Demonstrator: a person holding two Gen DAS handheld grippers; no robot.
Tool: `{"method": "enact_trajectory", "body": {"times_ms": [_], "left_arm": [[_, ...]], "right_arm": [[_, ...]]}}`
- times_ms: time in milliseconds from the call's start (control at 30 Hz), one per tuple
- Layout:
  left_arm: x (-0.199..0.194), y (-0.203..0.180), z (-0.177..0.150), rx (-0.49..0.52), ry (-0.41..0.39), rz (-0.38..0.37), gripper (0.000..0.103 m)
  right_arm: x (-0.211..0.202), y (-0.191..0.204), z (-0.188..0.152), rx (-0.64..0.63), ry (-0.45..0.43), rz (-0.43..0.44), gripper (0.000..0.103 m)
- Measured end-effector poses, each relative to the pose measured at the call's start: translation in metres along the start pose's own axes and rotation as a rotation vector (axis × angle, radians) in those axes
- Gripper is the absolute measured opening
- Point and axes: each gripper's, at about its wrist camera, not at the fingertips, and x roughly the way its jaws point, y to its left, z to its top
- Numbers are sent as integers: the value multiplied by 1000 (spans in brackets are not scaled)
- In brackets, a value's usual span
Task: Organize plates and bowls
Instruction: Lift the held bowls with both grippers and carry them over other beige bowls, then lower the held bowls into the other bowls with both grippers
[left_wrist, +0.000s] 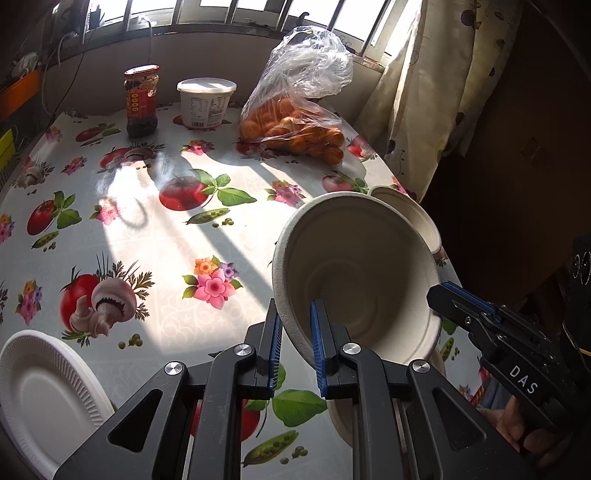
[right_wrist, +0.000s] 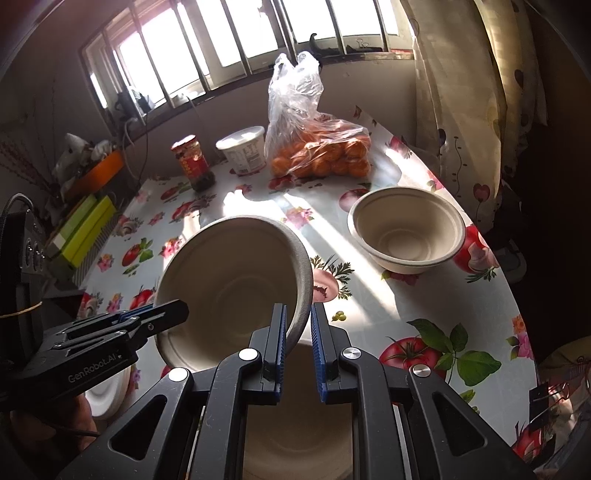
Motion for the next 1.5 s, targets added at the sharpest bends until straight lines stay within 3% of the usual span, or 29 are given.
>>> {"method": "enact_trajectory", "body": {"times_ms": [533, 1500], "left_arm": [[-2, -29, -23, 69, 41, -28, 16], [11, -46, -54, 100, 112, -15, 16]], "right_arm": [[-31, -16, -30, 38, -15, -44, 14], [-30, -36, -66, 94, 37, -56, 14]]}}
